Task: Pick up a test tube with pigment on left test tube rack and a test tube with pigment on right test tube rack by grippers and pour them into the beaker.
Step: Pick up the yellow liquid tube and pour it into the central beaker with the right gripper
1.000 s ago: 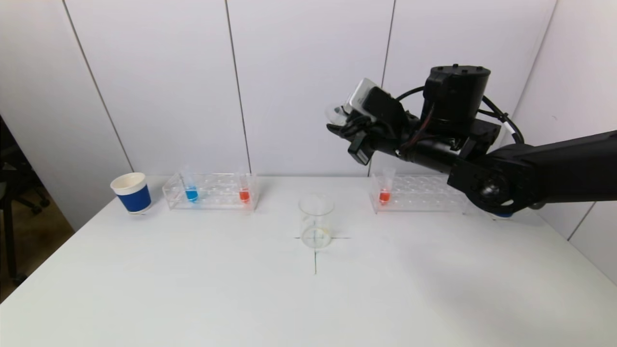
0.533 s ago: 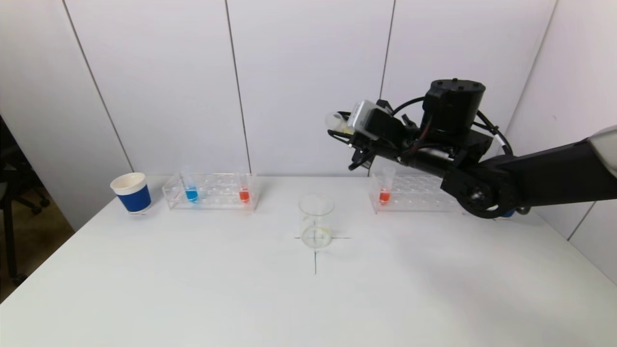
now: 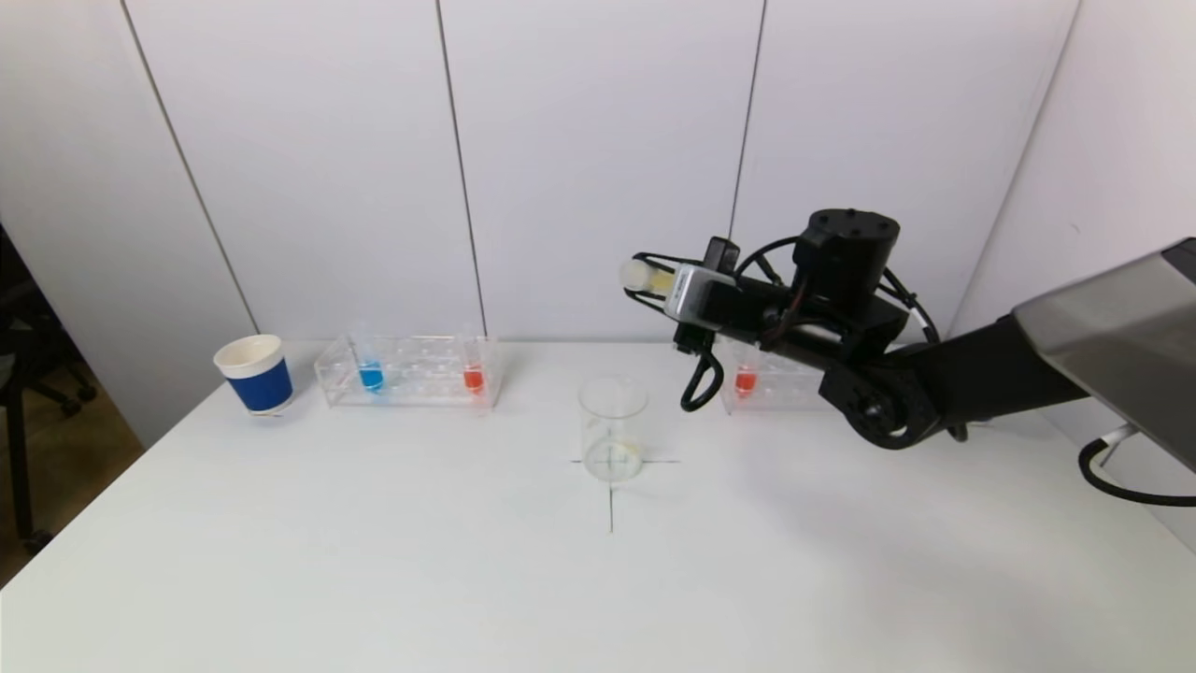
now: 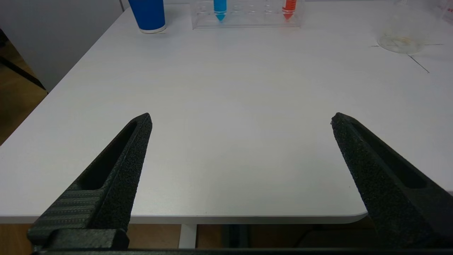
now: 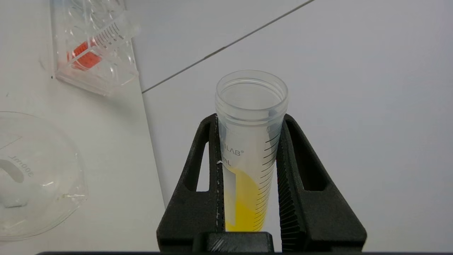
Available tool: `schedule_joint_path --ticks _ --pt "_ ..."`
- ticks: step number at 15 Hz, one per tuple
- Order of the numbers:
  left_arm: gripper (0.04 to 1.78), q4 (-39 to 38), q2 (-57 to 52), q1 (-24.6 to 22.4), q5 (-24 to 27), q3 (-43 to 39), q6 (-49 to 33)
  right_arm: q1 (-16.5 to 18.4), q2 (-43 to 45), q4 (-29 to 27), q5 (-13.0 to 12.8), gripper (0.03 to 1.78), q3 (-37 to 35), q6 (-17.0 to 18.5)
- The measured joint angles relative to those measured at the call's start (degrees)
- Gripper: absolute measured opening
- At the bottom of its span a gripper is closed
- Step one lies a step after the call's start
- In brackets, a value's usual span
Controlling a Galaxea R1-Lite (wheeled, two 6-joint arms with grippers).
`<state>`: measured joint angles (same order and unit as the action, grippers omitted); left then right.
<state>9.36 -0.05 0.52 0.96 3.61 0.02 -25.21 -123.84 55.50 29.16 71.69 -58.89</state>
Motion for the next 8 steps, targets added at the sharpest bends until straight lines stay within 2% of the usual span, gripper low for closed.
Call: schedule_joint_path --ticks 4,8 --pt "1.77 0.00 0.00 0.00 0.00 0.00 0.00 0.60 -0.71 -0.05 1.65 0.48 -0.55 -3.62" --pt "1.77 0.00 0.00 0.00 0.00 0.00 -0.02 0.77 -0.72 -0.33 2.06 0.48 -0.77 -6.62"
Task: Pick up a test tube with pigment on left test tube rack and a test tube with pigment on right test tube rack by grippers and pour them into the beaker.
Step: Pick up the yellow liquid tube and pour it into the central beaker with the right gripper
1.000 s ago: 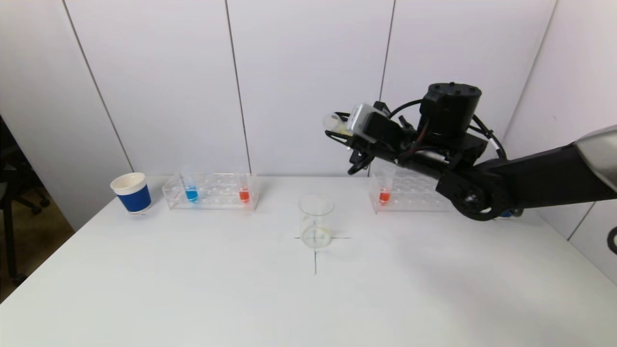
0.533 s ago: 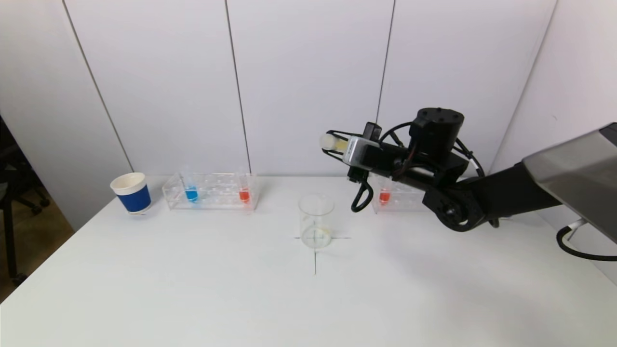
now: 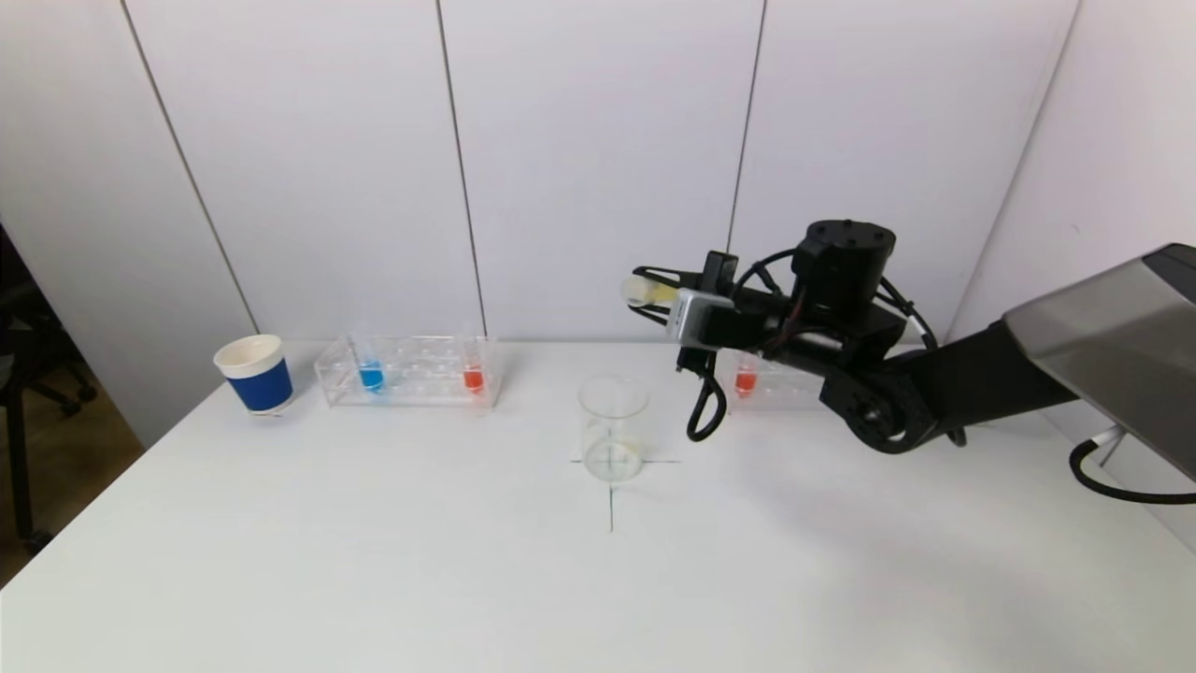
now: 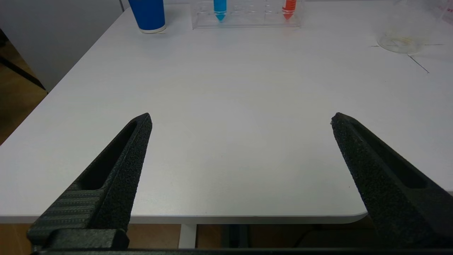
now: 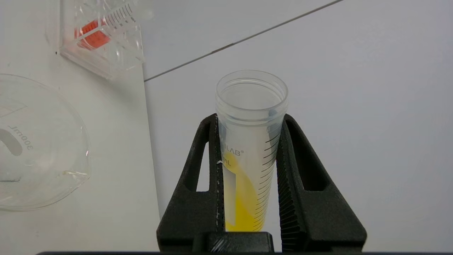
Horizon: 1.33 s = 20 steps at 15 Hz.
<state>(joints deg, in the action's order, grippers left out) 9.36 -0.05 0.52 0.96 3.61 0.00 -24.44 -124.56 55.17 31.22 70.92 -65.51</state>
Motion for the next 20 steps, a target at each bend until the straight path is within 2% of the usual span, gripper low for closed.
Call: schedule_joint_path --ticks 8,16,20 --pt "1.77 0.00 0.00 0.00 0.00 0.00 0.00 -0.89 0.06 1.13 -0.05 0.48 -1.08 -3.72" --pt "1.77 0.00 0.00 0.00 0.00 0.00 0.00 -1.00 -0.33 4.44 0.33 0.48 -3.56 -4.30" --pt "1.77 0.00 0.00 0.00 0.00 0.00 0.00 -1.11 -0.85 5.00 0.94 0.48 -4.36 -6.57"
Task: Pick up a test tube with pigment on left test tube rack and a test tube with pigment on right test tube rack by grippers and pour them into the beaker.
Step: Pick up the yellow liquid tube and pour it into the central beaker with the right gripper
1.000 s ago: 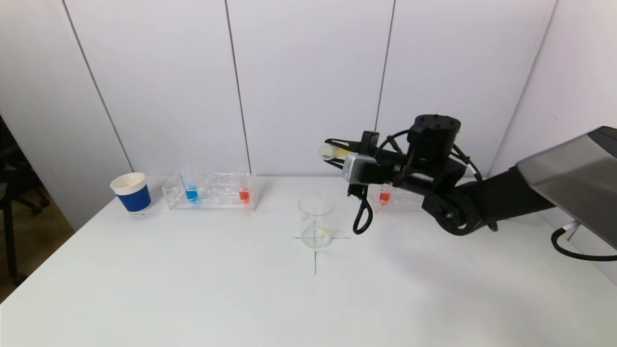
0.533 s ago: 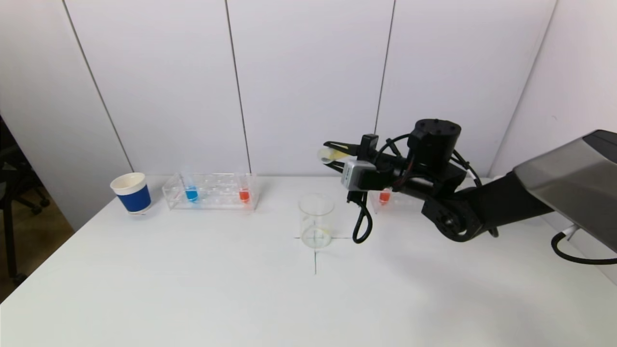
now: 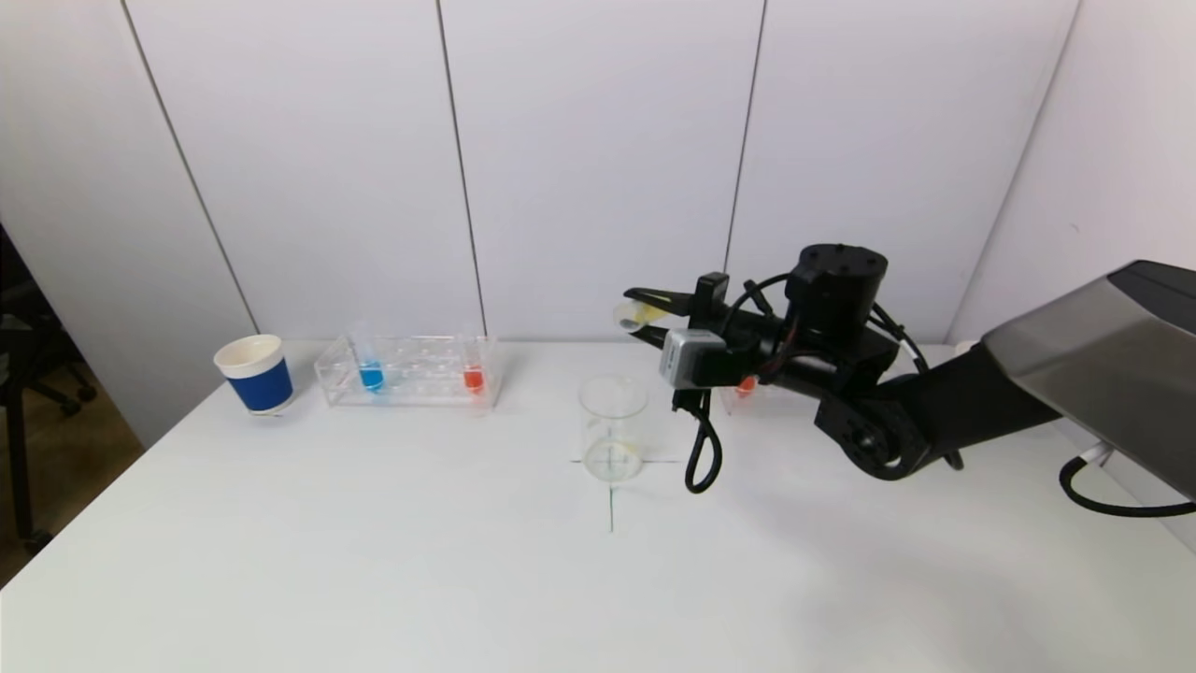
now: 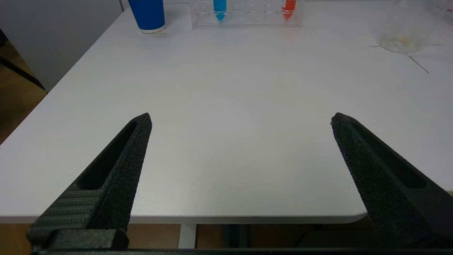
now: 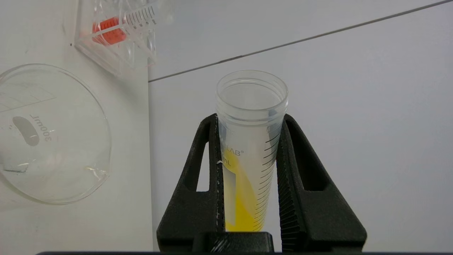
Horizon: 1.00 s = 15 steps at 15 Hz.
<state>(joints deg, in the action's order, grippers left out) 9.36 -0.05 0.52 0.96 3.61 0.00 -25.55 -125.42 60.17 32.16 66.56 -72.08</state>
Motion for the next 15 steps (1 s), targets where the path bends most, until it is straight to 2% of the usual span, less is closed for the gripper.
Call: schedule_joint_path --ticks 3,15 --pt "1.77 0.00 0.00 0.00 -0.02 0.00 0.00 -0.10 -1.04 1.79 -0.02 0.48 -0.72 -0.55" --pt "1.77 -0.02 0.00 0.00 -0.02 -0.02 0.00 0.72 -5.01 0.99 -1.40 0.48 -0.13 -8.01"
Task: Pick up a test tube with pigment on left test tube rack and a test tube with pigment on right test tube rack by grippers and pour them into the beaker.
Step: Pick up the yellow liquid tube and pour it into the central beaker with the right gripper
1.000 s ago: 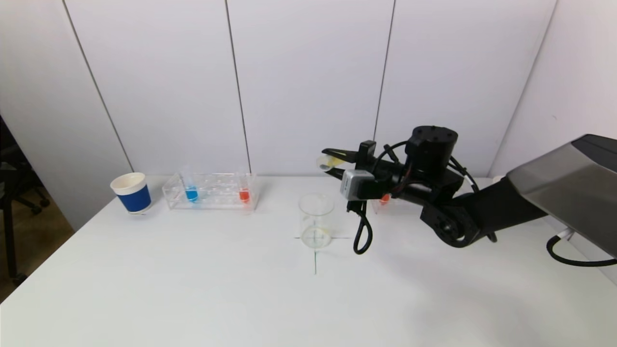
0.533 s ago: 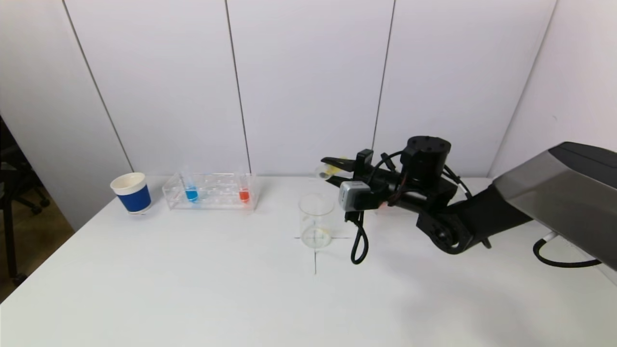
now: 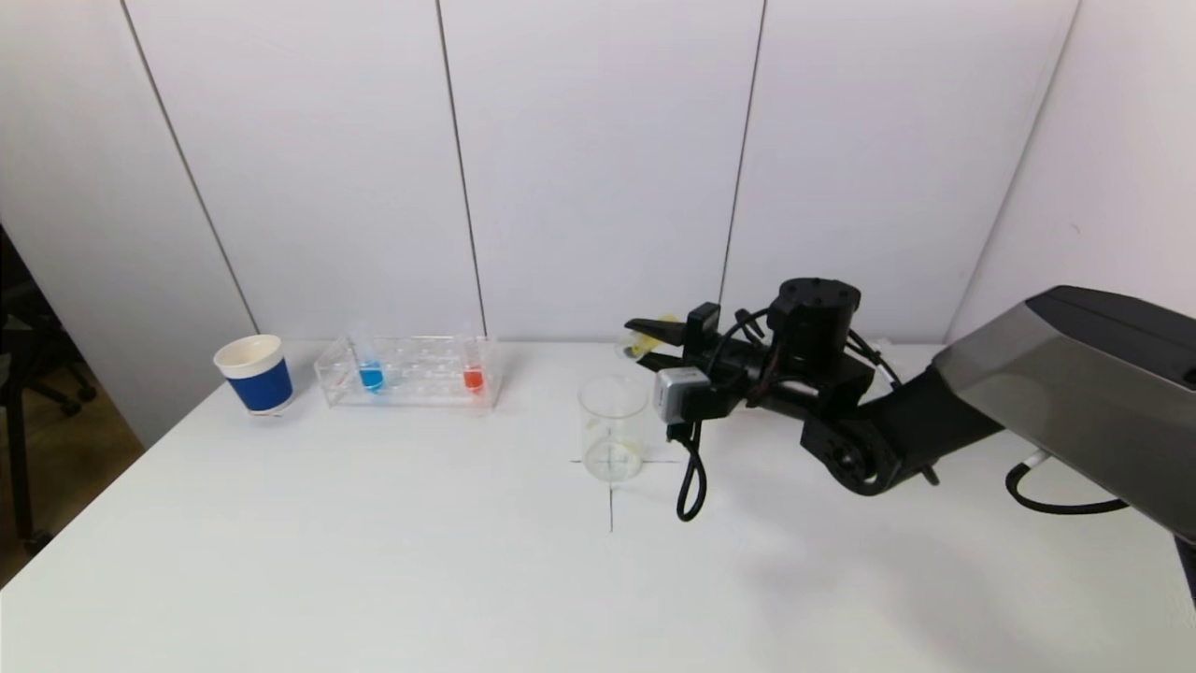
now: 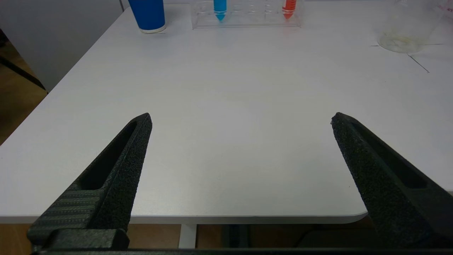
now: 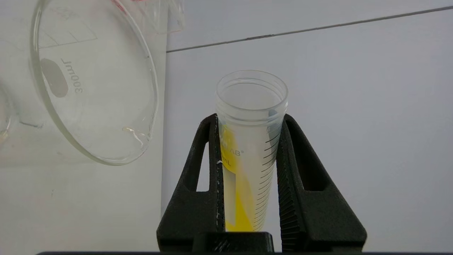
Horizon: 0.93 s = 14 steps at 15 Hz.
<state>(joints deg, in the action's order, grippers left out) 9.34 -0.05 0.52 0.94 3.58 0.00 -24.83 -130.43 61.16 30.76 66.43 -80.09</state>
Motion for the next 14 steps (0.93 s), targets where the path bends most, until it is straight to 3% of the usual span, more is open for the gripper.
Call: schedule_joint_path --ticks 9,14 --pt "1.77 0.00 0.00 0.00 0.00 0.00 0.00 -0.61 -0.28 -1.60 -2.18 0.48 1.90 -7.08" --pt "1.77 0.00 0.00 0.00 -0.01 0.00 0.00 -0.72 -0.39 -1.96 -2.71 0.48 2.10 -8.05"
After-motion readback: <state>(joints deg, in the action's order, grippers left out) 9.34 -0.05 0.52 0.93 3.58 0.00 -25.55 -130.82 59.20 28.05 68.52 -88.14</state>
